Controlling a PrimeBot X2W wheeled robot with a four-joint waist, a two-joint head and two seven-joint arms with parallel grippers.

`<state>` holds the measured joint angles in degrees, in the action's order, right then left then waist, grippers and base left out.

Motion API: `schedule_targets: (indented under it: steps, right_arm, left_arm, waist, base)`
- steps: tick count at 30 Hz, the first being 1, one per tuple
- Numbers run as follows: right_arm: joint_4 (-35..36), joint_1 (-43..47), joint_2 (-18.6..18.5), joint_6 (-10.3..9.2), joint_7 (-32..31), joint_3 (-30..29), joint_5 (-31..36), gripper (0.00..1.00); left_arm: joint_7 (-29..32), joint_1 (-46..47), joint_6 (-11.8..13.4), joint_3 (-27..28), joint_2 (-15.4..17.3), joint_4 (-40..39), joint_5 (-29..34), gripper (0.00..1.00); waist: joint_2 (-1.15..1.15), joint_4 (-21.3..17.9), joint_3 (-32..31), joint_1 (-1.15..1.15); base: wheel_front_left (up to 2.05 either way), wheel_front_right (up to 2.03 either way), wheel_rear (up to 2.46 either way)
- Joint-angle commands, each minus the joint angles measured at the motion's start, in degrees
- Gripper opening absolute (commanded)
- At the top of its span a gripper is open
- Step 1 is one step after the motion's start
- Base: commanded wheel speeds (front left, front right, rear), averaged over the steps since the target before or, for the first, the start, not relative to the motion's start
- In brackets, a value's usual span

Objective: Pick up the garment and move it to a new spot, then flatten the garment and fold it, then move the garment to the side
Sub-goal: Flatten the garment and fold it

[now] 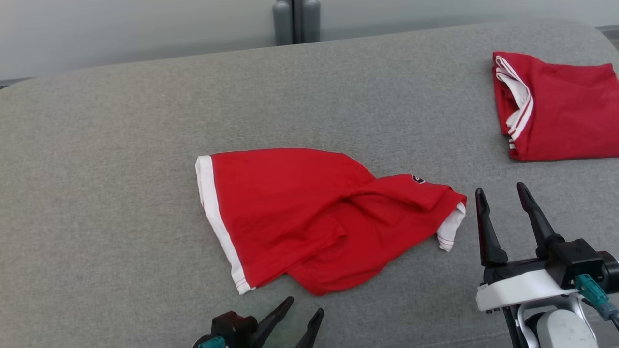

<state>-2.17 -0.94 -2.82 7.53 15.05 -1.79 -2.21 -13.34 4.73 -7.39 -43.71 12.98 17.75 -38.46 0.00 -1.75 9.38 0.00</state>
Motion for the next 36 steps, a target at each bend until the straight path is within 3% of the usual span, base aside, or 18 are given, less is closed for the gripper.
schedule_targets:
  steps: [1, 8, 16, 17, 18, 24, 28, 30, 36]
  right_arm:
    - [0.4, -0.9, -0.1, -0.09, 0.2, -0.3, 0.7, 1.0]
    - [1.2, -1.9, -0.1, -0.09, 0.2, -0.2, 0.9, 1.0]
    - [1.1, -1.8, -0.1, -0.09, 0.2, -0.2, 1.0, 1.0]
    - [1.1, -1.8, -0.1, -0.09, 0.2, -0.1, 1.0, 1.0]
    - [1.0, -1.8, -0.1, -0.09, 0.2, -0.1, 1.0, 1.0]
    - [0.7, -2.3, -0.1, -0.09, 0.2, 0.0, 0.2, 1.0]
    - [0.2, -1.7, -0.1, -0.09, 0.2, -0.1, -0.4, 1.0]
    - [0.1, -1.6, -0.1, -0.09, 0.2, -0.1, -1.0, 1.0]
    - [-0.5, -2.3, -0.1, -0.09, 0.2, 1.1, -2.8, 1.0]
  left_arm:
    - [-0.3, 1.7, -0.2, -0.9, 0.7, 1.0, -0.8, 1.0]
    - [-1.2, 6.7, -0.2, -4.8, 0.7, 6.2, -3.4, 1.0]
    - [-1.8, 9.8, -0.2, -4.0, -0.7, 4.5, -2.2, 0.98]
    - [-1.8, 9.8, -0.2, -4.5, -0.5, 4.0, -2.1, 0.67]
    - [-1.8, 9.9, -0.2, -5.0, -0.2, 3.6, -2.1, 0.02]
    - [-1.8, 11.5, -0.2, -6.3, 2.0, 0.7, -4.2, 0.0]
    - [-1.4, 12.8, -0.2, -7.3, 6.0, -3.7, -7.2, 0.0]
    - [0.8, 14.3, -0.2, -7.9, 8.9, -7.2, -9.9, 0.0]
    - [13.3, 22.9, -0.2, -7.0, 21.6, -19.0, -18.9, 0.0]
  waist:
    - [0.0, -2.9, 2.9, 0.0]
    - [0.0, -4.7, 5.3, 0.0]
    - [0.0, -5.2, 5.9, 0.0]
    - [0.0, -5.2, 5.9, 0.0]
    - [0.0, -5.3, 5.9, 0.0]
    - [0.0, -5.2, 5.3, 0.0]
    - [0.0, -5.2, 4.1, 0.0]
    - [0.0, -5.4, 3.3, 0.0]
    - [0.0, -7.2, 1.8, 0.0]
  base:
    - [0.0, 0.0, 0.0]
    - [0.0, 0.0, 0.0]
    - [0.0, 0.0, 0.0]
    - [0.0, 0.0, 0.0]
    - [0.0, 0.0, 0.0]
    - [0.0, 0.0, 0.0]
    - [0.0, 0.0, 0.0]
    - [0.0, 0.0, 0.0]
    - [0.0, 0.0, 0.0]
